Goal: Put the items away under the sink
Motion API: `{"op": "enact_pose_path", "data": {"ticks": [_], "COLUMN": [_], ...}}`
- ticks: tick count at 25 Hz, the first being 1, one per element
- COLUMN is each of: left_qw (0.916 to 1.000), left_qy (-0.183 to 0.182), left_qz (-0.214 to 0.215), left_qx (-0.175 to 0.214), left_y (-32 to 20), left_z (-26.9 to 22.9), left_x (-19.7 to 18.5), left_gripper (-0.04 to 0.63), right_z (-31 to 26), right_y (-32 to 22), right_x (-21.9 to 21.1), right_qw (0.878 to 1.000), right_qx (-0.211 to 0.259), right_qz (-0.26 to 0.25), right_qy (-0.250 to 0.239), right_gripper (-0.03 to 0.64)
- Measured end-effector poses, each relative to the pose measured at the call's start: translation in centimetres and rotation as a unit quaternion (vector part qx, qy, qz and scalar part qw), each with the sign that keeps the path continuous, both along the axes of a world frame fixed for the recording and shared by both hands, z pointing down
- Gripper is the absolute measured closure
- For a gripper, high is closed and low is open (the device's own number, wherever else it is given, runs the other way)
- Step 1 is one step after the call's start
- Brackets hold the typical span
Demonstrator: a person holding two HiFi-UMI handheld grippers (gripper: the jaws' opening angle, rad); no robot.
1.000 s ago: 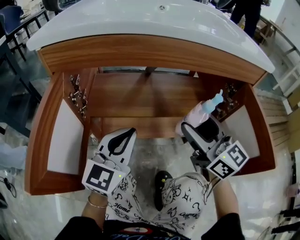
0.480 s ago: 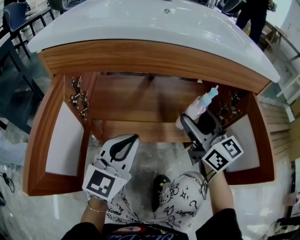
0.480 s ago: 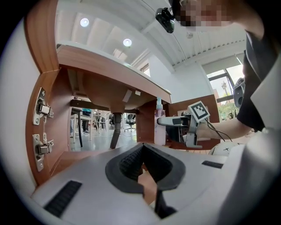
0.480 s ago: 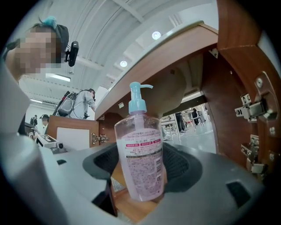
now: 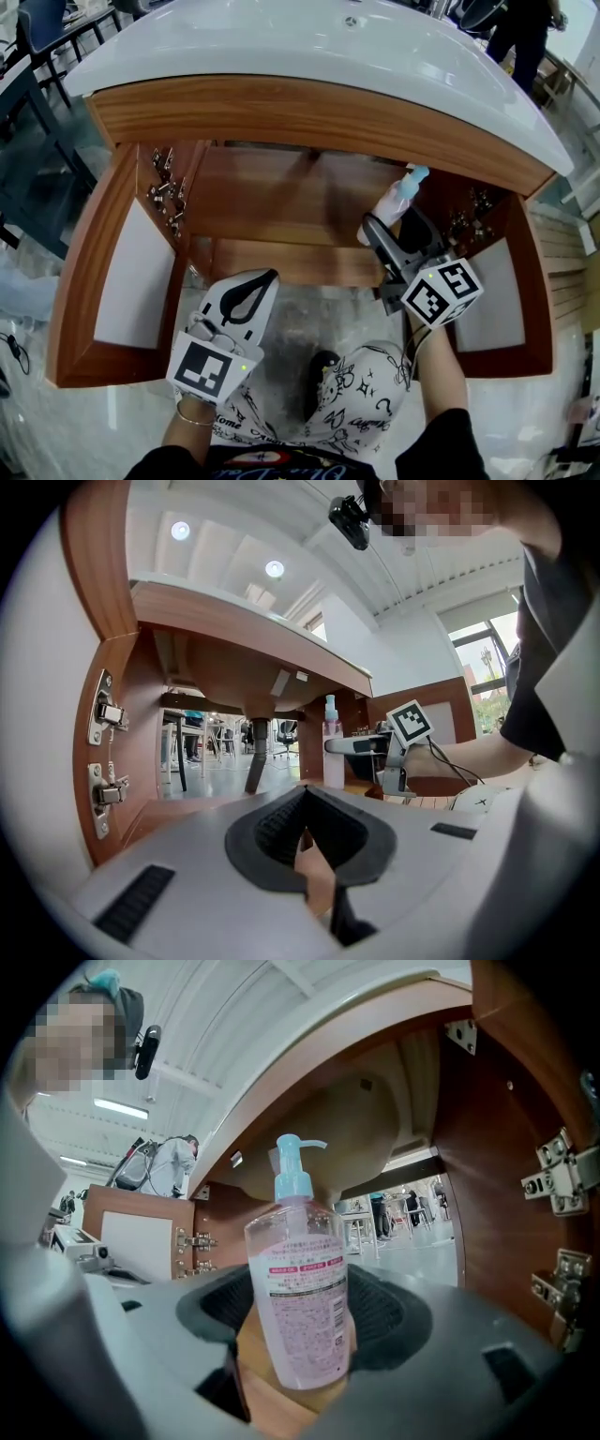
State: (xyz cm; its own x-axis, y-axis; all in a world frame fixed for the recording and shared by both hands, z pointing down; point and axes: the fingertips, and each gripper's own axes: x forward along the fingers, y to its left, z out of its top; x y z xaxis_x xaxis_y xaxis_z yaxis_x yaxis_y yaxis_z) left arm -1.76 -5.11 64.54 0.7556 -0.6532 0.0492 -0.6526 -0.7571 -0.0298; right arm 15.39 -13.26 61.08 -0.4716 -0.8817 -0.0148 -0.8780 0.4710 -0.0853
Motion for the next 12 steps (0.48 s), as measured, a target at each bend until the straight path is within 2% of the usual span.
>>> {"op": "enact_pose_path", "data": {"ticks": [12], "left_qw": [0.9999], "left_qy": [-0.003], "left_qz": [-0.015], "left_qx": [0.0], "left_y": [0.3], "left_z": [0.4], "left_x": [-0.7], "left_gripper": [0.589], "right_z": [-0.3], "right_y": [-4.5], "right_x": [1.8], "right_qw": [0.999], "right_qx": [0.008], "right_qz": [0.045], "right_qy": [0.021], "right_gripper": [0.298]}}
